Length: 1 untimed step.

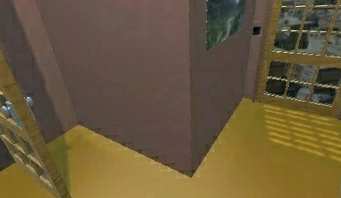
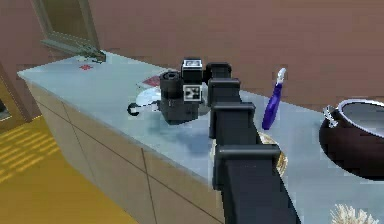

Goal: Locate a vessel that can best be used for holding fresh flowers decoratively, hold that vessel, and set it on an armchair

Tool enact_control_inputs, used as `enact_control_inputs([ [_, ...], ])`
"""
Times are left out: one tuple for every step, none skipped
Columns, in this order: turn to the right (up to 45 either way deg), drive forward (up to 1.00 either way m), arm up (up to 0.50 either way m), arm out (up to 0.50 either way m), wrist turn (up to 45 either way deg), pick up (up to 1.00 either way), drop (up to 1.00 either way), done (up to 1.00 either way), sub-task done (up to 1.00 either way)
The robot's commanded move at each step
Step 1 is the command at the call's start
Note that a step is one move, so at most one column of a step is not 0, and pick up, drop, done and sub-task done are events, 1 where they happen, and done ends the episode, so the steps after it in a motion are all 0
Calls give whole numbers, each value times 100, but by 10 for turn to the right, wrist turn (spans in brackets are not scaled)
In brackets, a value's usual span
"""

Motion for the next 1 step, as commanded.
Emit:
enact_control_inputs([
  [0, 0, 0, 0, -450, 0, 0, 0, 0],
])
